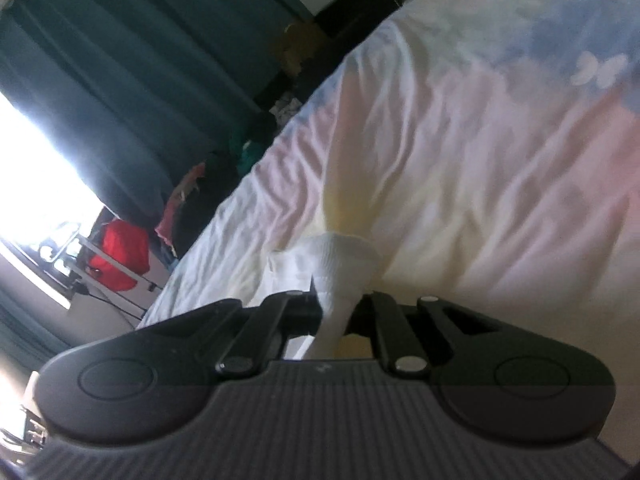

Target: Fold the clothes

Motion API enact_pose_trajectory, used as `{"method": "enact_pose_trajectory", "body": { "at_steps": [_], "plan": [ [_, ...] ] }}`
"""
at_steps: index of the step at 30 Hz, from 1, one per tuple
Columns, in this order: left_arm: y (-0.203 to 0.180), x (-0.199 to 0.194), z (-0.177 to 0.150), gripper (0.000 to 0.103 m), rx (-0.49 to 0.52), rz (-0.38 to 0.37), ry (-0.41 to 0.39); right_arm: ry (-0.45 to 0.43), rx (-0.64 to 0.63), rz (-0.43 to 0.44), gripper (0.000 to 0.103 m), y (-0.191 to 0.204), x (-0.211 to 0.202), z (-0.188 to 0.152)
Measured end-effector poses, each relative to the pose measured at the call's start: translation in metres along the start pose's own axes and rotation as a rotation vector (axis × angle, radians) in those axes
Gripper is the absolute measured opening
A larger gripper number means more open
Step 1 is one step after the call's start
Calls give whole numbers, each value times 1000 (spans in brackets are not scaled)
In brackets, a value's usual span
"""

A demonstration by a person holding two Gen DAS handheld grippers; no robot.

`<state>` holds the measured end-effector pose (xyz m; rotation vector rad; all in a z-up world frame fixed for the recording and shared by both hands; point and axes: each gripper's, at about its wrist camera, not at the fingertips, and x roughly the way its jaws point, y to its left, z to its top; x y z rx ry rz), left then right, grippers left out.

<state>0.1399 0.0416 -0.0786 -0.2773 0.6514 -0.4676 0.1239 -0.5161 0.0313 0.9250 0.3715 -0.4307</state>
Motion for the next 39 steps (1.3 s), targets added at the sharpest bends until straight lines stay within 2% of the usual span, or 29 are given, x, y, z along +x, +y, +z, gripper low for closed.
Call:
{"method": "enact_pose_trajectory", "body": {
  "at_steps": [2,5,8,9,12,14,15,18,20,21,22,23,25,29,33,35,39],
  "plan": [
    [16,-13,2,77,-103,9,18,9,27,1,7,-7,4,0],
    [53,-32,13,83,-287,65,29,11,67,16,7,-14,1,1],
    [108,-50,17,84,-537,206,32,12,58,17,7,-14,2,1],
    [133,-57,16,84,-672,246,11,15,59,17,7,-15,3,1],
    [197,-81,-1,84,-1068,296,-135,23,84,23,7,-21,5,0],
    [225,-92,-9,83,-1239,322,-229,31,104,17,7,-23,8,-2],
    [235,-95,-11,82,-1289,325,-271,36,113,13,7,-25,10,-2],
    [254,-103,0,72,-1294,401,-353,46,167,13,7,-31,16,-3],
    [266,-110,9,67,-1257,458,-397,52,197,18,7,-34,20,-4],
    [270,-112,12,58,-1245,474,-414,54,200,18,7,-36,21,-4],
    [274,-115,15,41,-1231,490,-414,56,202,14,7,-36,22,-4],
    [278,-118,19,33,-1216,506,-412,58,203,12,7,-37,24,-4],
    [282,-124,26,10,-1185,524,-377,51,208,13,7,-37,24,-5],
    [274,-157,47,7,-1051,548,-340,25,240,41,7,-35,14,-3],
    [268,-200,69,6,-995,524,-299,-20,266,67,7,-33,-7,1],
    [269,-218,70,4,-1014,523,-252,-42,249,49,7,-32,-18,2],
    [273,-237,57,3,-968,617,-181,-26,344,-31,7,-47,-39,-6]
  ]
}}
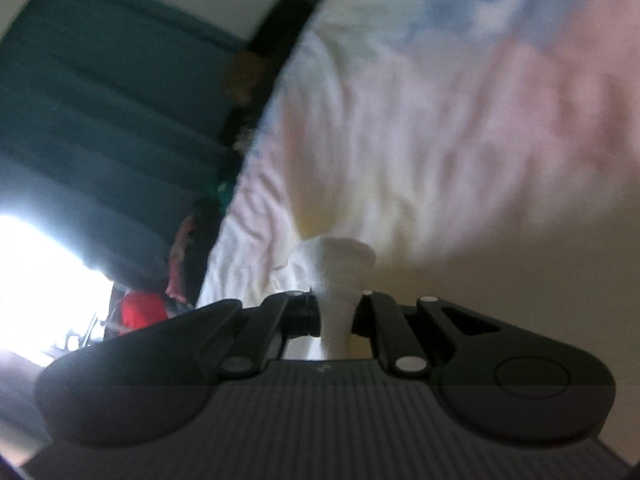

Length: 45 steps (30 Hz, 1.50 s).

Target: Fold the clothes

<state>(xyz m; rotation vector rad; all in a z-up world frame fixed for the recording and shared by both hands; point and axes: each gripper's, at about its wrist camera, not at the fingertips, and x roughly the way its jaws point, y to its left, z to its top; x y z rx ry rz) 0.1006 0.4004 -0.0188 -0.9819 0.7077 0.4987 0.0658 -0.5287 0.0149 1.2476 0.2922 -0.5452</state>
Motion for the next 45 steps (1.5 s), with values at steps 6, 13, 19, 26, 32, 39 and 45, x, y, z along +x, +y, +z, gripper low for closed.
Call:
{"method": "enact_pose_trajectory", "body": {
  "at_steps": [6,13,19,26,32,39,45],
  "plan": [
    [9,16,-29,9,227,88,12,71,120,-175,8,-32,1,-6],
    [-6,7,-58,41,407,90,-1,88,38,-179,11,-21,2,-7],
    [-32,-19,-86,61,540,121,-137,61,-28,-153,78,-6,2,-11],
    [-116,-43,-155,70,736,-30,-230,-60,-212,-134,78,23,2,-13],
    [-185,-31,-238,73,861,-182,-189,-16,-517,6,77,59,31,-23],
    [-230,15,-331,76,995,-291,-155,74,-791,5,74,69,65,-41],
    [-234,61,-370,76,1087,-305,-111,116,-751,-42,71,55,94,-42]
  ]
}}
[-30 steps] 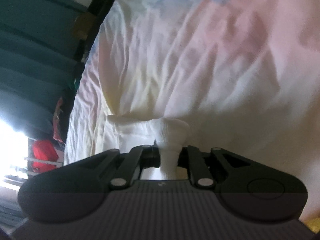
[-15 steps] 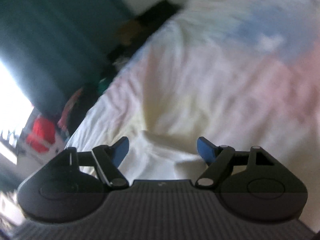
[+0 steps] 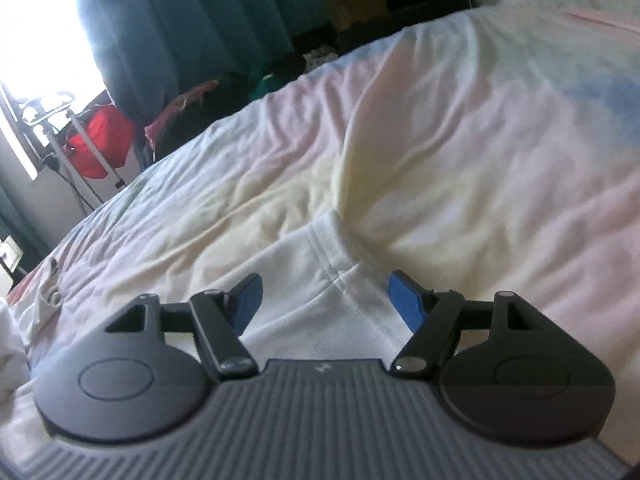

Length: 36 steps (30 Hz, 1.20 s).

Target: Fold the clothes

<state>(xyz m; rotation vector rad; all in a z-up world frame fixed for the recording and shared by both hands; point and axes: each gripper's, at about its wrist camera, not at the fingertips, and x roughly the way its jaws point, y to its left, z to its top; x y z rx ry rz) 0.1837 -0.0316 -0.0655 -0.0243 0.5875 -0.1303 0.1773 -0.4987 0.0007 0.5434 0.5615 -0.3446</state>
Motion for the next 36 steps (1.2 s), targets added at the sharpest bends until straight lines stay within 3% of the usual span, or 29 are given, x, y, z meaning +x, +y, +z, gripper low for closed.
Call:
{"method": "enact_pose_trajectory", "body": {
  "at_steps": [3,5,8,14,18,21,25,27,28,29,34,36],
  "plan": [
    [-2,10,-11,76,30,3,16,-1,-38,-15,59,6,5,-3],
    [-1,10,-15,76,40,5,17,-4,-64,-66,20,8,3,-4],
    [-1,9,-16,76,44,4,7,-30,-56,-88,6,5,-2,-2],
    [1,2,-15,76,48,-6,-4,-112,28,-212,3,-15,-14,4],
    [3,0,-13,76,32,-24,3,-121,59,-211,4,-28,-19,2],
    [1,-4,-10,77,42,-19,-18,-153,21,-211,6,-14,-29,6],
    [6,-14,-5,80,34,-28,-41,-149,-10,-94,11,15,-46,7],
    [10,-20,-2,80,21,-37,-51,-124,-13,6,41,35,-52,1],
    [12,-23,-1,80,15,-40,-57,-111,3,57,72,43,-55,-3],
    [15,-26,1,81,11,-42,-65,-98,31,119,83,54,-57,-8],
    [30,-40,6,81,11,-31,-106,4,191,353,83,114,-46,-35],
    [38,-43,7,81,15,-17,-119,52,198,422,83,145,-30,-46]
  ]
}}
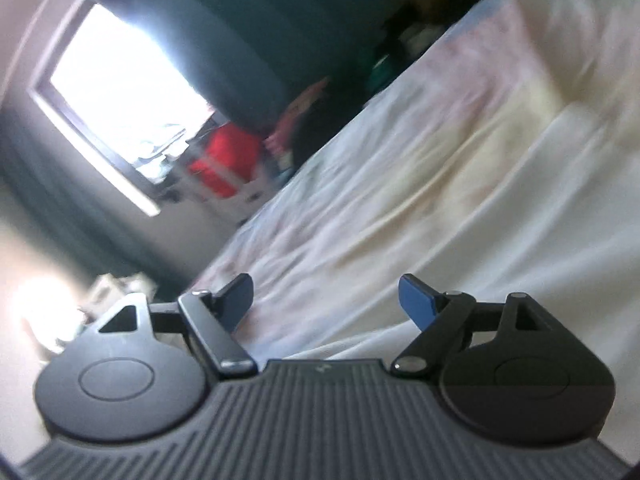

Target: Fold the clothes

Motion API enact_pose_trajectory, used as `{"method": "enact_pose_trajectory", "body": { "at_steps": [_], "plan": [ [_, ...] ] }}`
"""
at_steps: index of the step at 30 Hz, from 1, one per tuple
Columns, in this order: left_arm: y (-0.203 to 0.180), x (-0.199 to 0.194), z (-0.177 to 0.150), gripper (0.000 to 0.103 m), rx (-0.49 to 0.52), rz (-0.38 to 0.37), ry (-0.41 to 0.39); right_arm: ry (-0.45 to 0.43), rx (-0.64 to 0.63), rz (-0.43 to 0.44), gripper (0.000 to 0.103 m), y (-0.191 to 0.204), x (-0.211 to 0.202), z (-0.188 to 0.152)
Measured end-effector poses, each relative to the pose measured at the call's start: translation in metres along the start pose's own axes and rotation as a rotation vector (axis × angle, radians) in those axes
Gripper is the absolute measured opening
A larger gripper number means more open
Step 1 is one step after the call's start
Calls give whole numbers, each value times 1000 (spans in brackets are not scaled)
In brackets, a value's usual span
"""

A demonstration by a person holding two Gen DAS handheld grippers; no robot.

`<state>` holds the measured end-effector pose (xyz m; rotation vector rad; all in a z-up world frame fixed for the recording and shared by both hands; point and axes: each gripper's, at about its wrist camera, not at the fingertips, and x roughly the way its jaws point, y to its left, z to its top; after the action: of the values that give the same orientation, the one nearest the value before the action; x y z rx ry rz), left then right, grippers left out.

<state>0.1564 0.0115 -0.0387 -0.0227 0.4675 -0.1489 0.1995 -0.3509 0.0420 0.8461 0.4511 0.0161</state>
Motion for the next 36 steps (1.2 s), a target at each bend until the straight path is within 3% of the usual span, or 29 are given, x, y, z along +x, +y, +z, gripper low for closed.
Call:
{"method": "enact_pose_trajectory", "body": {
  "at_steps": [6,8,11,15,16,17,18,20,25,36],
  "plan": [
    [33,8,-4,81,-88,13,14,193,-37,77,82,63,114,-42],
    [42,14,-7,81,-104,25,18,205,-30,66,73,82,153,-51],
    [53,28,-11,81,-144,30,29,220,7,46,71,101,207,-58],
    [68,51,-16,81,-219,38,56,145,-25,-14,70,121,252,-66],
    [72,55,-17,81,-240,43,62,129,-26,-31,57,124,259,-66],
    [75,59,-17,81,-262,45,69,114,-27,-49,28,128,265,-65],
    [79,62,-18,81,-285,47,76,110,-31,-67,21,130,268,-62],
    [85,64,-19,81,-312,52,83,88,-37,-77,18,134,266,-56],
    [84,56,-17,81,-322,64,70,-16,-89,-122,17,132,231,-24],
    [75,47,-14,81,-288,71,57,-248,-162,-464,16,54,103,113]
  ]
}}
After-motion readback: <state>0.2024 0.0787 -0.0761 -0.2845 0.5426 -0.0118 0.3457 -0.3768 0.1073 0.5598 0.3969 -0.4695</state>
